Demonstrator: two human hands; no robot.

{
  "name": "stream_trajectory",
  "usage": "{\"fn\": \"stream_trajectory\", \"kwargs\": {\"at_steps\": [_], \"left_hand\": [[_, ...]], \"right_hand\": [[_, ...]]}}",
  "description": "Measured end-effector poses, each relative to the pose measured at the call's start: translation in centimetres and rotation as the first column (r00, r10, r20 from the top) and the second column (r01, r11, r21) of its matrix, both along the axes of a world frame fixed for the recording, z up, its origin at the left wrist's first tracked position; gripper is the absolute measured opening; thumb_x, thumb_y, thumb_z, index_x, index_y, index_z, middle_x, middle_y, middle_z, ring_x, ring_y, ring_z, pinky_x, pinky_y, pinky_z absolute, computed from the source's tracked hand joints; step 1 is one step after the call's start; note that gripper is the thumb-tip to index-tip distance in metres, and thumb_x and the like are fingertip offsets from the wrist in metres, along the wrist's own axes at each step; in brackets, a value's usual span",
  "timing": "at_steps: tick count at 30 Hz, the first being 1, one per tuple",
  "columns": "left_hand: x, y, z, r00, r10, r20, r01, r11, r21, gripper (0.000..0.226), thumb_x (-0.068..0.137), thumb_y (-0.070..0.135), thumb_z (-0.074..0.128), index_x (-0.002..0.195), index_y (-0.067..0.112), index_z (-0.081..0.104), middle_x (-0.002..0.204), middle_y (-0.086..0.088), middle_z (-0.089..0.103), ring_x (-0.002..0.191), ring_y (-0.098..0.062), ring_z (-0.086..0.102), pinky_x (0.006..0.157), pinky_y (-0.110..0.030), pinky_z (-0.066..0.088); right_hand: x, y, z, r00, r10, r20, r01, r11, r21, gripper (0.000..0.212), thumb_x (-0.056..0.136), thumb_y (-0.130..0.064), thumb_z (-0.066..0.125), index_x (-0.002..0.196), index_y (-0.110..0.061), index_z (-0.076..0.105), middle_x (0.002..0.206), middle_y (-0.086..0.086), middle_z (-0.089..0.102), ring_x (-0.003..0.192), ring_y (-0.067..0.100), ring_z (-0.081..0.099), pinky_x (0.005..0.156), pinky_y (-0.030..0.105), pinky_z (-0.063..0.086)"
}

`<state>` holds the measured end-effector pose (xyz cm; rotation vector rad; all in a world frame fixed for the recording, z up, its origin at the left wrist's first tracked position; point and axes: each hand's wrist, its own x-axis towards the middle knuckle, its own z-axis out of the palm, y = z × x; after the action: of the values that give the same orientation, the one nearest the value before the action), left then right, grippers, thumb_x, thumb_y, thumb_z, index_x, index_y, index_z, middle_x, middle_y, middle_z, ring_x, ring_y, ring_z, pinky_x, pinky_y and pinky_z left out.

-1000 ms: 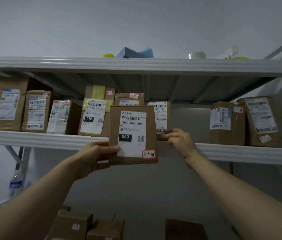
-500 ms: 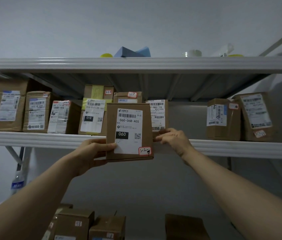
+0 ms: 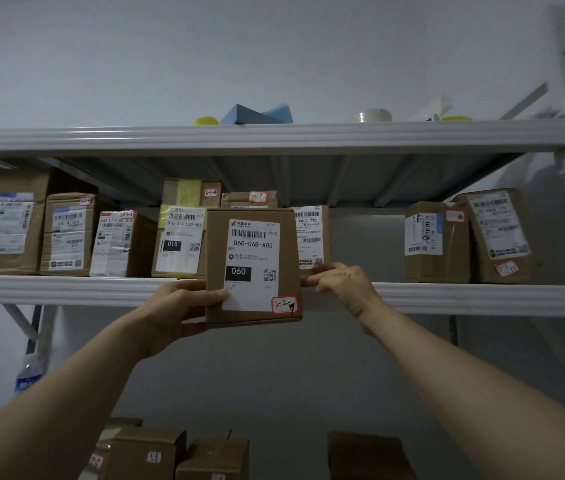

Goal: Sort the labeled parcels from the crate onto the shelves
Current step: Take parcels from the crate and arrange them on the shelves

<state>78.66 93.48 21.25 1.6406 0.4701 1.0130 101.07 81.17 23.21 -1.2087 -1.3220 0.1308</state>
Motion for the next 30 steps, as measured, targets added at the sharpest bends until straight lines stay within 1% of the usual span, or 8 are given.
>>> {"fn": "stream_trajectory", "kwargs": {"at_steps": [4,7,11,16,19,23,26,30], "left_hand": [[-0.2,0.0,0.0,1.000,-0.004,0.001,0.004,1.000,-0.007,0.044,0.066,0.017,0.073,0.109,0.012,0.065,0.096,-0.008,0.073,0.096,-0.025,0.067,0.081,-0.036,0.053],[-0.4,-0.1,0.0,1.000,0.002,0.002,-0.002,1.000,0.000,0.040,0.069,0.017,0.072,0.108,0.011,0.065,0.098,-0.008,0.073,0.097,-0.025,0.066,0.084,-0.037,0.052],[-1.0,-0.2,-0.3,1.000,0.015,-0.003,-0.015,1.000,0.005,0.035,0.071,0.018,0.071,0.105,0.012,0.068,0.094,-0.006,0.074,0.094,-0.024,0.066,0.086,-0.038,0.051],[-2.0,0.2,-1.0,0.999,0.038,-0.010,-0.038,0.999,-0.005,0.038,0.069,0.020,0.072,0.106,0.012,0.068,0.091,-0.006,0.074,0.094,-0.025,0.066,0.087,-0.039,0.051],[-2.7,0.6,-1.4,0.999,0.051,-0.013,-0.051,0.999,-0.008,0.038,0.069,0.020,0.072,0.106,0.012,0.069,0.095,-0.008,0.074,0.096,-0.026,0.066,0.091,-0.042,0.049],[-3.5,1.0,-1.7,0.998,0.058,-0.003,-0.058,0.998,-0.019,0.040,0.070,0.019,0.072,0.109,0.010,0.067,0.101,-0.012,0.071,0.098,-0.029,0.065,0.086,-0.040,0.052],[-3.8,1.0,-1.7,0.998,0.062,0.000,-0.062,0.998,-0.019,0.040,0.069,0.019,0.071,0.108,0.011,0.067,0.099,-0.012,0.072,0.096,-0.028,0.065,0.084,-0.039,0.052],[-3.8,0.9,-1.6,0.998,0.065,-0.006,-0.065,0.998,-0.013,0.039,0.069,0.019,0.071,0.106,0.011,0.068,0.097,-0.011,0.072,0.094,-0.027,0.065,0.084,-0.039,0.051]], "right_hand": [[-0.1,0.0,0.0,1.000,-0.007,0.007,0.007,1.000,0.002,0.033,0.079,0.008,0.053,0.074,-0.017,0.073,0.104,-0.004,0.061,0.099,0.009,0.051,0.074,0.013,0.037],[-0.4,0.2,0.0,1.000,-0.011,-0.002,0.011,1.000,0.010,0.032,0.079,0.008,0.053,0.075,-0.016,0.074,0.105,0.000,0.062,0.100,0.011,0.052,0.075,0.013,0.037],[-1.0,0.4,-0.1,1.000,0.024,-0.007,-0.024,1.000,0.005,0.031,0.079,0.010,0.052,0.077,-0.012,0.074,0.098,-0.006,0.062,0.094,0.005,0.052,0.073,0.013,0.037],[-1.8,1.2,-0.3,0.999,0.046,-0.002,-0.046,0.999,-0.010,0.031,0.078,0.010,0.051,0.077,-0.009,0.074,0.104,-0.001,0.064,0.098,0.008,0.054,0.072,0.015,0.038],[-2.3,1.7,-0.4,0.999,0.042,0.013,-0.042,0.999,-0.016,0.026,0.079,0.010,0.052,0.084,-0.001,0.074,0.094,-0.005,0.066,0.092,0.004,0.055,0.068,0.014,0.038],[-2.5,2.6,-0.5,0.999,0.030,0.030,-0.030,0.999,-0.026,0.022,0.080,0.009,0.053,0.090,0.008,0.072,0.086,-0.010,0.063,0.085,0.000,0.054,0.066,0.013,0.037],[-2.8,3.3,-0.4,1.000,-0.002,0.021,0.002,1.000,-0.001,0.021,0.079,0.007,0.054,0.085,0.006,0.074,0.098,0.000,0.066,0.097,0.009,0.055,0.072,0.017,0.040],[-2.4,4.0,-0.3,0.999,-0.051,-0.014,0.051,0.998,0.046,0.022,0.082,0.004,0.056,0.074,-0.007,0.074,0.084,-0.007,0.066,0.086,0.003,0.056,0.071,0.016,0.041]]}}
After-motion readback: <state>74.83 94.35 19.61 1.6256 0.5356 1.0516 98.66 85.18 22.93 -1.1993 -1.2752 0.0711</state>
